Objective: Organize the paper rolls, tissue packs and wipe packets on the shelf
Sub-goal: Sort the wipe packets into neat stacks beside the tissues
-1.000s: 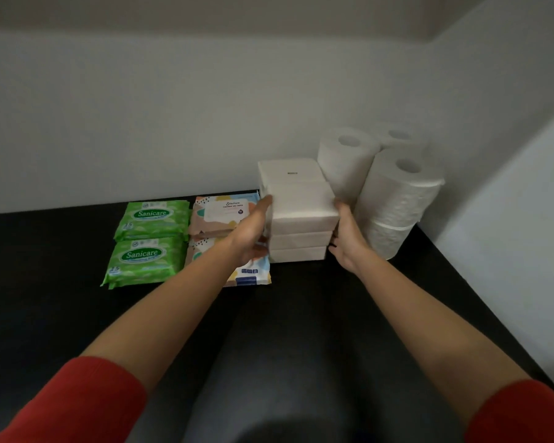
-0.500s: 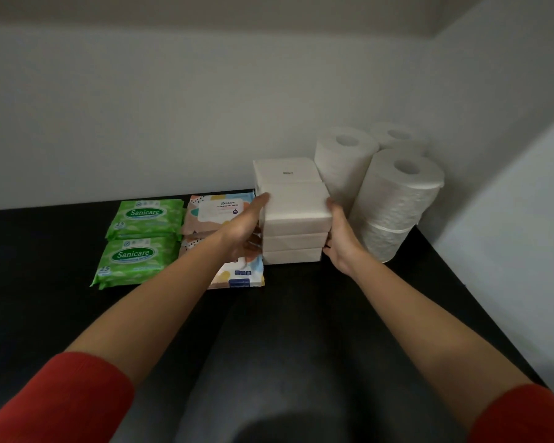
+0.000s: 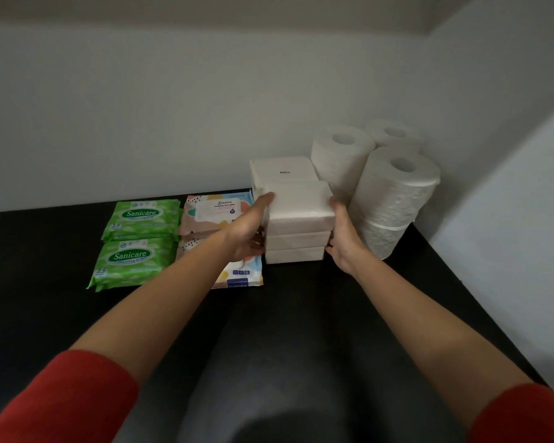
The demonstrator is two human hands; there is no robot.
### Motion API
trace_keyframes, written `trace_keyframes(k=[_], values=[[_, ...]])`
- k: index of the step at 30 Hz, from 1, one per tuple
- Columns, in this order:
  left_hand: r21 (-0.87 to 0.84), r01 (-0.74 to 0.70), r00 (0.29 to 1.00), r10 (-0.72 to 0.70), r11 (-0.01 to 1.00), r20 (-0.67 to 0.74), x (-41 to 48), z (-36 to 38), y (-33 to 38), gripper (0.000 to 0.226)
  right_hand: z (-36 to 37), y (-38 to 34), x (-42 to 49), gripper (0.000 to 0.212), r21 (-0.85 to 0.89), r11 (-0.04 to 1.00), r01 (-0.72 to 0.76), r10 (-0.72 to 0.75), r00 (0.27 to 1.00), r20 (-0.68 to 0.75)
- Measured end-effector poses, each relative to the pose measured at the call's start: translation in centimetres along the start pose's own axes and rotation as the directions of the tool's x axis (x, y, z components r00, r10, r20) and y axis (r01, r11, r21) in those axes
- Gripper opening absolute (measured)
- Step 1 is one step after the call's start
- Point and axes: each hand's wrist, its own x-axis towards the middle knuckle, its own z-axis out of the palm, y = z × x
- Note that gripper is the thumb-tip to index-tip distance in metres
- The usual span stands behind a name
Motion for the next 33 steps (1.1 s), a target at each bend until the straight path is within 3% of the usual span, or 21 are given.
trace_keyframes(k=[11,20,24,27,30,33], values=[[-0.017,-0.011,1.000,0.011,1.000,0.014,0.6,-0.7,-0.2,0.085,0.2,0.1,0.3,0.040,-0.035,0.999,-0.001,0.001,1.000,-0.002],[0.000,-0.043,0.999,0.043,0.999,0.017,0.5,-0.7,-0.1,0.077,0.1,-0.1,0.2,0.026,-0.018,1.000,-0.004,0.004,1.000,0.009],[-0.030,-0.114,0.993,0.113,0.993,-0.026,0.7,-0.6,0.3,0.060,-0.1,0.0,0.5,0.025,-0.007,1.000,0.006,-0.006,1.000,0.004],[-0.063,-0.110,0.994,0.109,0.992,-0.017,0.5,-0.3,0.5,0.054,-0.1,0.0,0.8,0.037,-0.041,0.999,-0.009,0.009,1.000,0.001],[-0.082,-0.111,0.994,0.110,0.990,-0.016,0.5,-0.3,0.5,0.054,0.1,-0.1,0.9,0.068,-0.088,0.996,-0.035,0.033,0.999,-0.019],[-0.104,-0.095,0.995,0.095,0.990,-0.002,0.3,-0.3,0.4,0.053,0.2,-0.2,0.8,0.075,-0.127,0.991,-0.048,0.046,0.999,-0.019]])
